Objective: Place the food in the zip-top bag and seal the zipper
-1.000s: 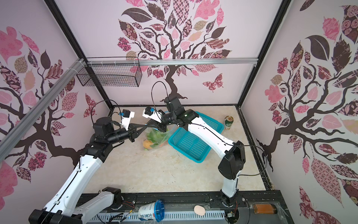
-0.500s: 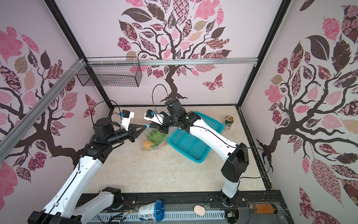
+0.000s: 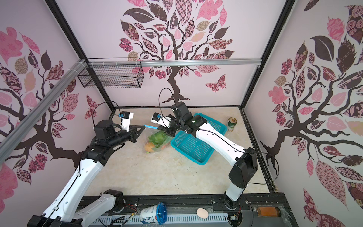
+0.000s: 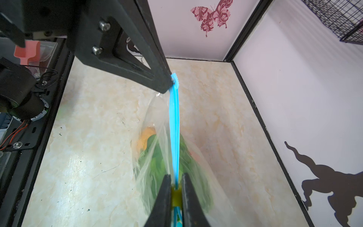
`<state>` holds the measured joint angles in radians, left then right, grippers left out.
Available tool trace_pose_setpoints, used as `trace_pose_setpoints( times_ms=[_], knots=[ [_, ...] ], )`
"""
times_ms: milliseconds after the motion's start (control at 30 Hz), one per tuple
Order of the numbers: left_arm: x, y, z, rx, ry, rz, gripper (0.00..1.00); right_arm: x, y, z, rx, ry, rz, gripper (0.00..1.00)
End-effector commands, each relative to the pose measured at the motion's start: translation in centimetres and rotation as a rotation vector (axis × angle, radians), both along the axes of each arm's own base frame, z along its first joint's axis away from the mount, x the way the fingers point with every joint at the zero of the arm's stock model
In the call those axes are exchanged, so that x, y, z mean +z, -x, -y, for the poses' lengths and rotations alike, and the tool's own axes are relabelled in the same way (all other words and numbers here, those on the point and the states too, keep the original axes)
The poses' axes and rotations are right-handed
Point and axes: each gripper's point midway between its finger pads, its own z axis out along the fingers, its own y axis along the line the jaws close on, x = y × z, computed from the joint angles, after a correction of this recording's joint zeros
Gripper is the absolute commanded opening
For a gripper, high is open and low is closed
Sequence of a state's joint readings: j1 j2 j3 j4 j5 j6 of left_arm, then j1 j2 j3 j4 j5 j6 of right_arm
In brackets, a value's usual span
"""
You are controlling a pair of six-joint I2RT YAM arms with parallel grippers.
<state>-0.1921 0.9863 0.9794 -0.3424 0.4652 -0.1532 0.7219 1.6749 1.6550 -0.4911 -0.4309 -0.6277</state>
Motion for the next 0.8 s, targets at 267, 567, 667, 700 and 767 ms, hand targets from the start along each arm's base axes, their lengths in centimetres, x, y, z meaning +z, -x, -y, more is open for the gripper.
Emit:
trace_pose_setpoints(
  times_ms=[267, 567, 667, 700, 767],
  knots=[
    [5.8, -3.2, -5.2, 0.269, -0.004, 0.101, 0.00, 0.4, -0.2, 2.4, -0.103, 0.022, -0.045, 0.08],
    [2.1, -4.6, -7.5, 0.354, -0.030, 0.053, 0.00, -1.0, -0.2, 3.1, -0.150, 0.044, -0.083, 0.08],
    [1.1, -4.9, -7.8, 0.371, -0.034, 0.033, 0.00, -1.7, -0.1, 3.5, -0.174, 0.051, -0.100, 0.08],
    [1.0, -4.9, -7.9, 0.376, -0.038, 0.031, 0.00, -1.8, 0.0, 3.8, -0.184, 0.051, -0.103, 0.08],
    [0.6, -5.0, -8.1, 0.387, -0.044, 0.024, 0.00, -2.2, 0.2, 4.3, -0.203, 0.057, -0.109, 0.08]
  ],
)
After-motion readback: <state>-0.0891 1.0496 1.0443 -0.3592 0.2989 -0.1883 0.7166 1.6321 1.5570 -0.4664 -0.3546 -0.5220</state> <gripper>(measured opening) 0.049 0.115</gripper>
